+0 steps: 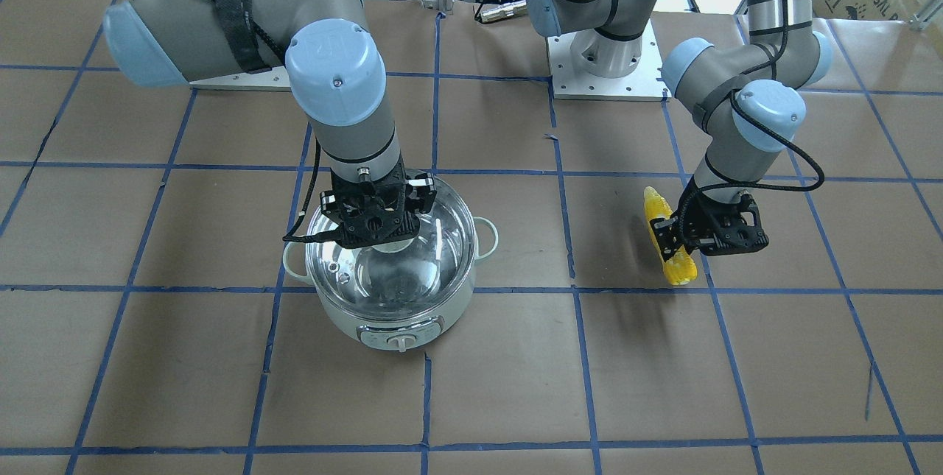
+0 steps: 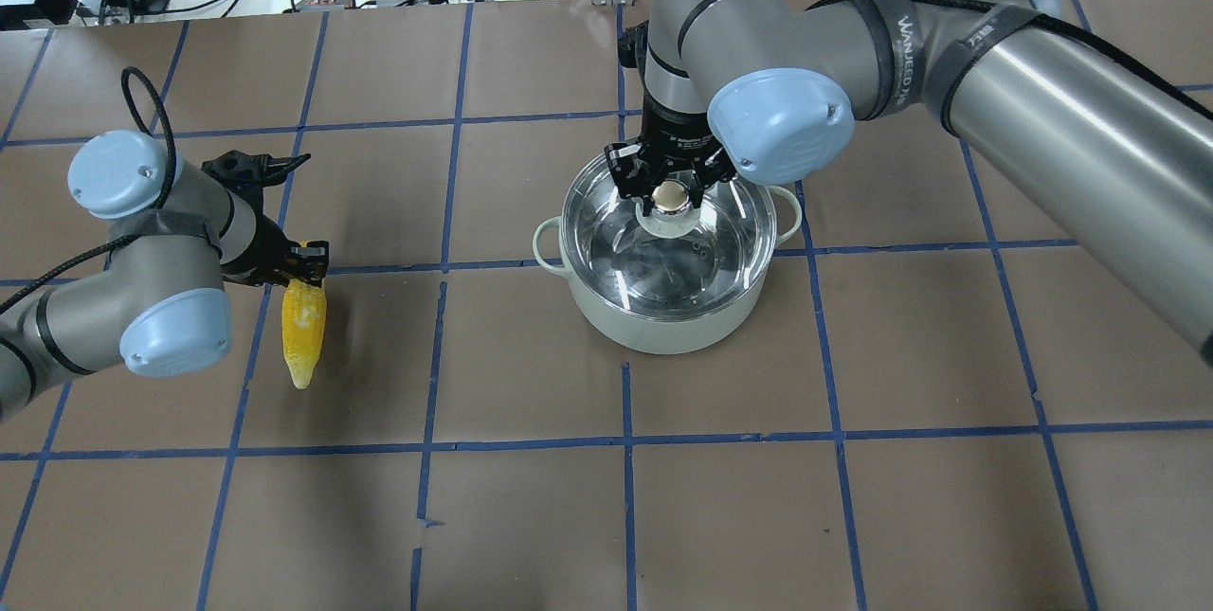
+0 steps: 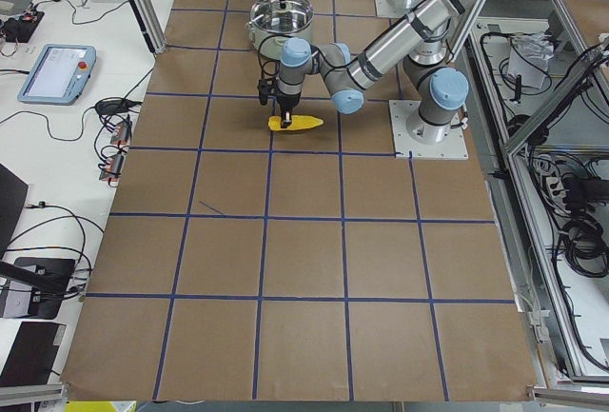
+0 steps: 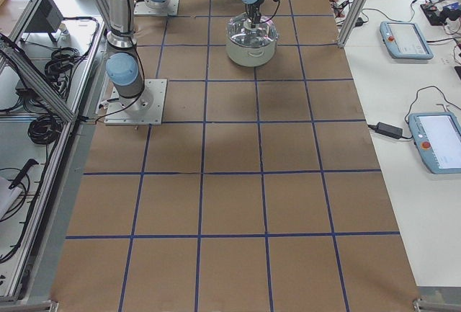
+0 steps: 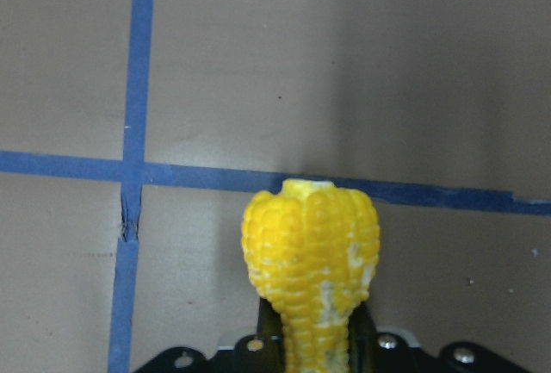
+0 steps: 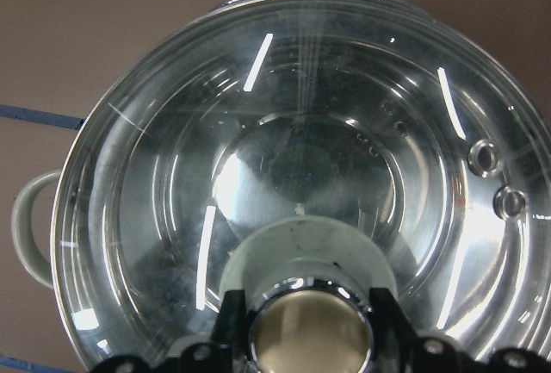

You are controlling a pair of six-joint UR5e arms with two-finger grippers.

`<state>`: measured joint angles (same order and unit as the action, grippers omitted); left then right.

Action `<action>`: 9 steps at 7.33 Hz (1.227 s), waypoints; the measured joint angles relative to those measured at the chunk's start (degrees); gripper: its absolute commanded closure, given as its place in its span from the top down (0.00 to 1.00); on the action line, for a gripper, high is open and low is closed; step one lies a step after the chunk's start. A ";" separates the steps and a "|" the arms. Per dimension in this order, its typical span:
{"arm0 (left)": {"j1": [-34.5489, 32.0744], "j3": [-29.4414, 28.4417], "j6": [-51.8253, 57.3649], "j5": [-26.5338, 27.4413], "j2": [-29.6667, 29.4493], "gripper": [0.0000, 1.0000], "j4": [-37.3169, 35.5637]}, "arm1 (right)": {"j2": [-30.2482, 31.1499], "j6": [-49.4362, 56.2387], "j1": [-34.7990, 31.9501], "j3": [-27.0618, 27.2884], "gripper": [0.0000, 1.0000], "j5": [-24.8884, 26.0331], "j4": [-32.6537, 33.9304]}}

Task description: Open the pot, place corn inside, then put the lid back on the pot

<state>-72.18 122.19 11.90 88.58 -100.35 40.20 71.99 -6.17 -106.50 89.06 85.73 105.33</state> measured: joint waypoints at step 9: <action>-8.99 -11.05 -10.48 0.14 2.26 0.10 11.66 | 0.92 0.00 0.82 -9.07 0.53 3.28 -7.97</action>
<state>-81.17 111.13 1.42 88.72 -98.09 51.86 72.91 -6.17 -105.68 80.00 89.01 97.36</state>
